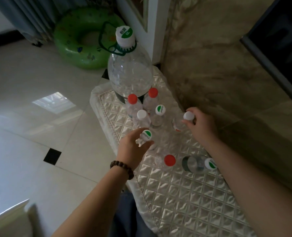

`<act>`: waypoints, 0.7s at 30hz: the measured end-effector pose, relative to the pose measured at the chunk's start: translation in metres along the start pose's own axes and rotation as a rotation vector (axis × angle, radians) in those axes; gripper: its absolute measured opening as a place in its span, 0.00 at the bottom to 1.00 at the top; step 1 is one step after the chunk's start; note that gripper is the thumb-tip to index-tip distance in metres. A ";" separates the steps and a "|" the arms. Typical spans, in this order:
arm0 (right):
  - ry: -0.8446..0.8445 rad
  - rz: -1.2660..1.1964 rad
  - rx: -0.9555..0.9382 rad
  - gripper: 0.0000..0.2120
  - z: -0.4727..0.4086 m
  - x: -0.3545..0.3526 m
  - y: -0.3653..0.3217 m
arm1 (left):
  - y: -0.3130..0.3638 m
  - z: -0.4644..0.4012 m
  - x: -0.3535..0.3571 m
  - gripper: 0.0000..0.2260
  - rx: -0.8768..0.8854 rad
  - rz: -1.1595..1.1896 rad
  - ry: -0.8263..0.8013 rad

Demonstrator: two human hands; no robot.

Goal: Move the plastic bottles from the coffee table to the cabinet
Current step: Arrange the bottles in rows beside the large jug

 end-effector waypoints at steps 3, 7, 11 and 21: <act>-0.027 0.014 -0.026 0.16 0.010 0.003 -0.003 | -0.005 0.000 -0.002 0.18 0.008 -0.036 0.053; -0.064 -0.016 -0.069 0.14 0.023 0.008 -0.010 | -0.004 -0.002 0.007 0.17 0.018 -0.032 0.035; -0.122 -0.010 -0.089 0.13 0.032 0.017 -0.018 | -0.009 -0.004 0.017 0.18 -0.020 -0.028 0.013; -0.115 -0.058 -0.109 0.13 0.032 0.021 -0.035 | -0.021 0.008 0.038 0.24 -0.197 0.085 0.181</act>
Point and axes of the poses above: each hand's wrist, its own z-axis away from the middle knuckle, its own x-axis out of the palm, y = z × x, the point moved 6 cm from there along -z, towards the middle knuckle, and after that the axes turned 14 degrees about y, right-handed, at the moved point
